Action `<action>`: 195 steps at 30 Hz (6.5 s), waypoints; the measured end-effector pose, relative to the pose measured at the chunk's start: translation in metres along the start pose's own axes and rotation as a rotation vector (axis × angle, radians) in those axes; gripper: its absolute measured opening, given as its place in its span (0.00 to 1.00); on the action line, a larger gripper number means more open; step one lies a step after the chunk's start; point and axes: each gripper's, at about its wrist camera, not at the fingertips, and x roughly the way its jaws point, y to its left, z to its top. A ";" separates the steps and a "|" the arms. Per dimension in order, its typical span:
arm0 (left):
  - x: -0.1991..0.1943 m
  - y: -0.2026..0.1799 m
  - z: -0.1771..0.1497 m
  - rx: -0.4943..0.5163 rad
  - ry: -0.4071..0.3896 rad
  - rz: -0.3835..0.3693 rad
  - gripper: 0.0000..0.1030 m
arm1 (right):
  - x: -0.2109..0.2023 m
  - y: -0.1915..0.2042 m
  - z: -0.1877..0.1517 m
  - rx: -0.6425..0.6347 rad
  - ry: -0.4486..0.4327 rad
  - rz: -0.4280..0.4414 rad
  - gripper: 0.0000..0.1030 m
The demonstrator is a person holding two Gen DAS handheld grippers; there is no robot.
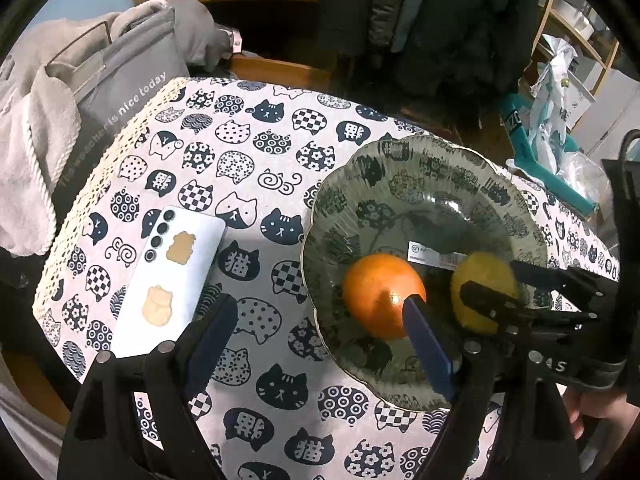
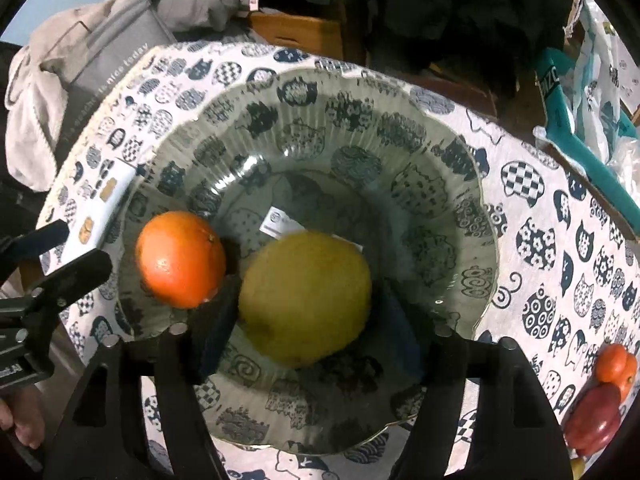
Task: Organize fruits
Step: 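Lower the orange into the bowl and open the left tool while the right tool releases the pear, then lift both tools up and away from the glass bowl, then move both tools back toward the remaining fruit pile, then close the left tool on a red apple while the right tool grips the green pear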
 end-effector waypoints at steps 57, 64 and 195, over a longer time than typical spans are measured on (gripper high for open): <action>-0.236 -0.089 0.001 0.184 -0.549 -0.071 1.00 | -0.345 -0.038 -0.104 0.083 -0.734 -0.352 0.78; -0.242 -0.113 -0.002 0.222 -0.552 -0.098 1.00 | -0.356 -0.059 -0.124 0.131 -0.744 -0.365 0.79; 0.028 -0.415 -0.099 0.679 0.097 -0.278 1.00 | -0.151 -0.327 -0.283 0.694 -0.117 -0.358 0.79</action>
